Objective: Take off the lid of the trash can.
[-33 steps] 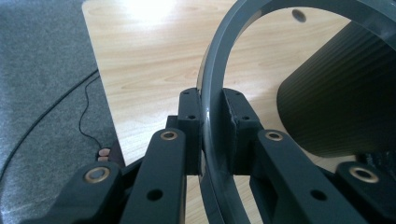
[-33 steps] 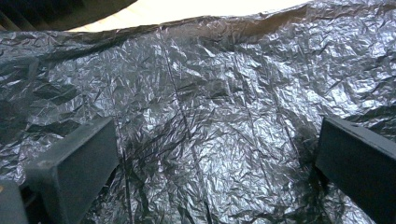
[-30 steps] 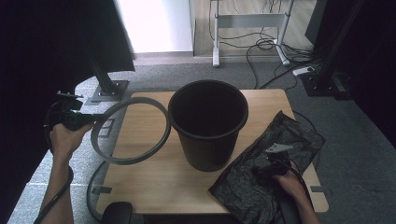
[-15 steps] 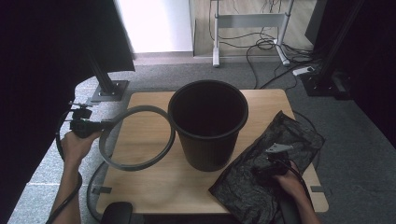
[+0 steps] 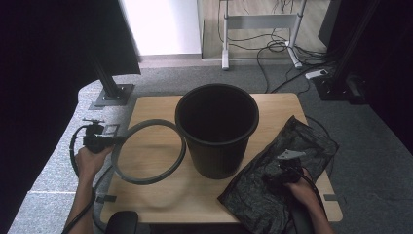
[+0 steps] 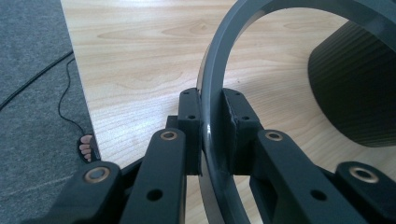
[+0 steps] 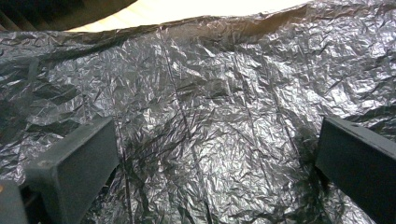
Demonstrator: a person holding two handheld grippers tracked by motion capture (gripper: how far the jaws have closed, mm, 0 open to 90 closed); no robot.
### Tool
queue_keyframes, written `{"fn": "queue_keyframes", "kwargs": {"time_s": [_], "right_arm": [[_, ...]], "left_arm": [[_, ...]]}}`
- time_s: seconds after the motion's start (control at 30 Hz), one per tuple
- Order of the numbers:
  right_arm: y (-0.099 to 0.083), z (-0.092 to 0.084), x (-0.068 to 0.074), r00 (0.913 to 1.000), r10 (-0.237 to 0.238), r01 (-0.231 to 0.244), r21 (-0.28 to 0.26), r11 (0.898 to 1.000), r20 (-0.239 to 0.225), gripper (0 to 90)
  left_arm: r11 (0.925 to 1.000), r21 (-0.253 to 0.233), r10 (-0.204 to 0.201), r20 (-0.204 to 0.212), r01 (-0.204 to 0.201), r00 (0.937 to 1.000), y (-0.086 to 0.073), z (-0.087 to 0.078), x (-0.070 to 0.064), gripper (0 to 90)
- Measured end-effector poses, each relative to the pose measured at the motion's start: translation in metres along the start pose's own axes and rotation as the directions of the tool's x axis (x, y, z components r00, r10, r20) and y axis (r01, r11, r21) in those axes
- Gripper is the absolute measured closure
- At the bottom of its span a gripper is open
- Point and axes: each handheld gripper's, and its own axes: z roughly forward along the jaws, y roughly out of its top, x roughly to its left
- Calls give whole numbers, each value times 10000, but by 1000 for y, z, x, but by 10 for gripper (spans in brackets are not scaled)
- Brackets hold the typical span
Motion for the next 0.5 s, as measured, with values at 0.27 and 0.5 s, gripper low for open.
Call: {"fn": "queue_keyframes", "kwargs": {"time_s": [0.27, 0.5], "right_arm": [[0, 0, 0, 10000, 4, -4, -12, 10000, -1, 0], [0, 0, 0, 10000, -15, 15, -26, 10000, 5, 0]], "left_arm": [[9996, 1, -272, -116, 272, 9996, -16, 20, 8, 789], [9991, 40, -421, -308, 423, 9986, -30, 36, 15, 789]]}}
